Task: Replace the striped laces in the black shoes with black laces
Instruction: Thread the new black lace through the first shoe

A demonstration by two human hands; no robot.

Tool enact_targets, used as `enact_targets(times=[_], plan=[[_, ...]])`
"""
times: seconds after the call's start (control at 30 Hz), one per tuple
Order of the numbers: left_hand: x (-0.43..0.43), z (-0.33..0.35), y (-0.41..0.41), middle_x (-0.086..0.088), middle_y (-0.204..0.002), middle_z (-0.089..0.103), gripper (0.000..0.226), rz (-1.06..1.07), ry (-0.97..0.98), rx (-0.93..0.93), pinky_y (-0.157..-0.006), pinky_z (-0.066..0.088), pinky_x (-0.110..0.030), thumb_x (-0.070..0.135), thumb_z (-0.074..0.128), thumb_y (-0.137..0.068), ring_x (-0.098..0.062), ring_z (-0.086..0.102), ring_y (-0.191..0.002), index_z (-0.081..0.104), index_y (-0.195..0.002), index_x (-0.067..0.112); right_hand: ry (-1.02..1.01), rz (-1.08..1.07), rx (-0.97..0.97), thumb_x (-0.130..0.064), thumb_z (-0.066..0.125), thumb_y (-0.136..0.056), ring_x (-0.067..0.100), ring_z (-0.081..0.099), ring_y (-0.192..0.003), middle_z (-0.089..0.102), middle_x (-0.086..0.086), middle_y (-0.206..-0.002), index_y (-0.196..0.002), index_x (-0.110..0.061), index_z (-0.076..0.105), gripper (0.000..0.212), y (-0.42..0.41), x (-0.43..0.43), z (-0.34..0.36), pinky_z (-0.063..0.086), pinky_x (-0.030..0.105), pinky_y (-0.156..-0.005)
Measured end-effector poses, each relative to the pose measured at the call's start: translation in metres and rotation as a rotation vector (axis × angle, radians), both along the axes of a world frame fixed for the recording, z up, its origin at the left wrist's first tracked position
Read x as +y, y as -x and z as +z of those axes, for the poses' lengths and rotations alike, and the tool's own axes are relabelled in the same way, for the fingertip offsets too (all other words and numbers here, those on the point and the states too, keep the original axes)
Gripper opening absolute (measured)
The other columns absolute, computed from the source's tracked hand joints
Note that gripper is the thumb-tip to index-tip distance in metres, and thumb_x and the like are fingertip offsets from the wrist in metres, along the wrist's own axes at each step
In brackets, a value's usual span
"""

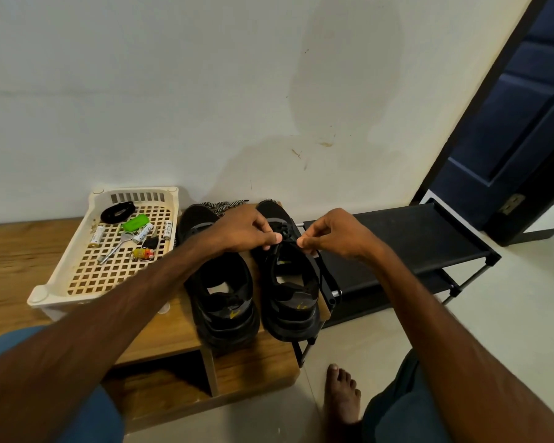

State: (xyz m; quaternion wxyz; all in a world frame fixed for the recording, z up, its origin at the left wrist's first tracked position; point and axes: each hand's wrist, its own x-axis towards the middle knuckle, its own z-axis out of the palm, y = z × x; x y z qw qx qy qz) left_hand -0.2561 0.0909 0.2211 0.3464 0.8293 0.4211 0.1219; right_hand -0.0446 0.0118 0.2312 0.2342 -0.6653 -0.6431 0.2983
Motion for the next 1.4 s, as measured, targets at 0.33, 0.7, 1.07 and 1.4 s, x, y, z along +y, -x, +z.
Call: enact_targets(times=[0.33,0.7,1.07,1.4], plan=[[0.006,-0.007,0.004,0.005,-0.080,0.077,0.025,0.084,0.074,0.000,-0.094,0.051,-0.039,0.037,0.078,-0.087,-0.017,0.070,-0.097,0.080,-0.072,0.017,0.114,-0.075,0.044,-0.024,0.077,-0.090,0.009,0.066,-0.071,0.078,0.002,-0.078,-0.085,-0.008,0.081,0.017,-0.006,0.005,-0.009,0.049,0.022,-0.064],[0.000,0.016,0.004,0.015,-0.072,0.063,0.025,-0.214,-0.456,0.043,-0.062,0.045,-0.031,0.051,0.059,-0.097,-0.001,0.058,-0.066,0.066,-0.083,0.031,-0.143,-0.099,0.211,-0.048,0.062,-0.100,0.015,0.054,-0.064,0.061,0.003,-0.066,-0.083,-0.010,0.077,0.044,0.006,-0.004,0.019,0.047,0.029,-0.067],[-0.011,0.016,-0.008,0.010,-0.083,0.057,0.033,-0.316,-0.736,0.167,-0.067,0.050,-0.035,0.045,0.042,-0.105,-0.012,0.054,-0.070,0.060,-0.115,0.020,-0.474,-0.093,0.172,-0.030,0.065,-0.101,-0.002,0.063,-0.065,0.073,-0.013,-0.074,-0.092,-0.016,0.080,0.022,0.028,0.007,0.024,0.045,0.010,-0.062],[-0.003,0.012,-0.002,0.011,-0.073,0.068,0.028,-0.155,-0.609,0.019,-0.063,0.046,-0.031,0.046,0.040,-0.107,-0.001,0.058,-0.065,0.058,-0.108,0.025,-0.344,-0.115,-0.198,-0.028,0.083,-0.084,0.003,0.063,-0.093,0.068,-0.011,-0.107,-0.107,-0.026,0.073,0.026,0.016,-0.001,0.020,0.049,0.013,-0.077]])
